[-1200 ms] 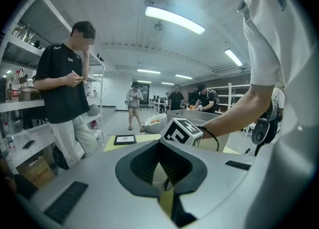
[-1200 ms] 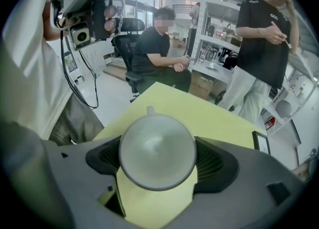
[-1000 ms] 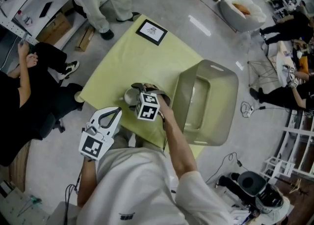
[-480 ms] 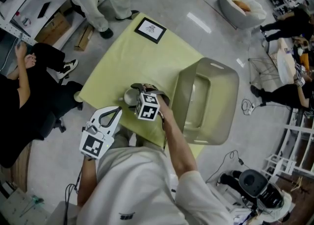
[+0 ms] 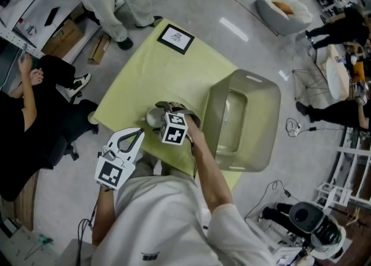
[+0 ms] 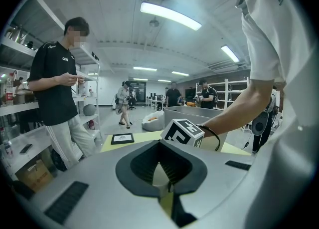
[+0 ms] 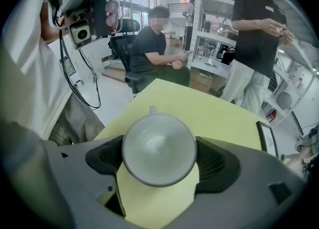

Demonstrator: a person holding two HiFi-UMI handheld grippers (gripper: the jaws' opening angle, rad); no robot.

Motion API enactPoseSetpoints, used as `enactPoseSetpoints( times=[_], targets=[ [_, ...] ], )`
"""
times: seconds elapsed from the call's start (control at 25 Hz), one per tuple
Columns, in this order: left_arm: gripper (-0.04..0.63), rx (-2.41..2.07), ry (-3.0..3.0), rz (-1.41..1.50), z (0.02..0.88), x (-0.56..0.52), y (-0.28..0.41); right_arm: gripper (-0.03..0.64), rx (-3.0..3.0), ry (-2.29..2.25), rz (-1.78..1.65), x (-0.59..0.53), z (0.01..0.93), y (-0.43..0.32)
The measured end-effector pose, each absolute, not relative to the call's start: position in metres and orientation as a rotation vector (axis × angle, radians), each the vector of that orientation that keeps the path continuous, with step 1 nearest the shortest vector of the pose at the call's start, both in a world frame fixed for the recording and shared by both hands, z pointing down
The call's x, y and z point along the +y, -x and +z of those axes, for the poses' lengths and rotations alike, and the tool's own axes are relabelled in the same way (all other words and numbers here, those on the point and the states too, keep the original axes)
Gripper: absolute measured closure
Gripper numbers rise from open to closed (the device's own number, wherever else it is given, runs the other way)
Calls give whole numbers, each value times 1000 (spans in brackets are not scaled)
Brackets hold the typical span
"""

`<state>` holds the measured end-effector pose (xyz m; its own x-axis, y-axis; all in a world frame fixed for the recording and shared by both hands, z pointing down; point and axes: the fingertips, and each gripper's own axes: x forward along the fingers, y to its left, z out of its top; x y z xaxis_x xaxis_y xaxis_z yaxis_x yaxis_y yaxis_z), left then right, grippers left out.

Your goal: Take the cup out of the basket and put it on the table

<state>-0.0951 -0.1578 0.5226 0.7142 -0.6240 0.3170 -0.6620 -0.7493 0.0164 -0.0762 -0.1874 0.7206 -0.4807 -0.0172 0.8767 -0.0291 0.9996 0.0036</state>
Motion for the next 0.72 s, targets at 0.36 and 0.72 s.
enactPoseSetpoints(
  times=[0.36, 0.72],
  targets=[
    [594, -1060, -2812, 409, 509, -158, 98, 202, -2124, -156, -78, -189, 663, 68],
    [594, -1094, -2823, 275, 478, -163, 105, 369, -2572, -586, -58, -185, 518, 59]
  ],
)
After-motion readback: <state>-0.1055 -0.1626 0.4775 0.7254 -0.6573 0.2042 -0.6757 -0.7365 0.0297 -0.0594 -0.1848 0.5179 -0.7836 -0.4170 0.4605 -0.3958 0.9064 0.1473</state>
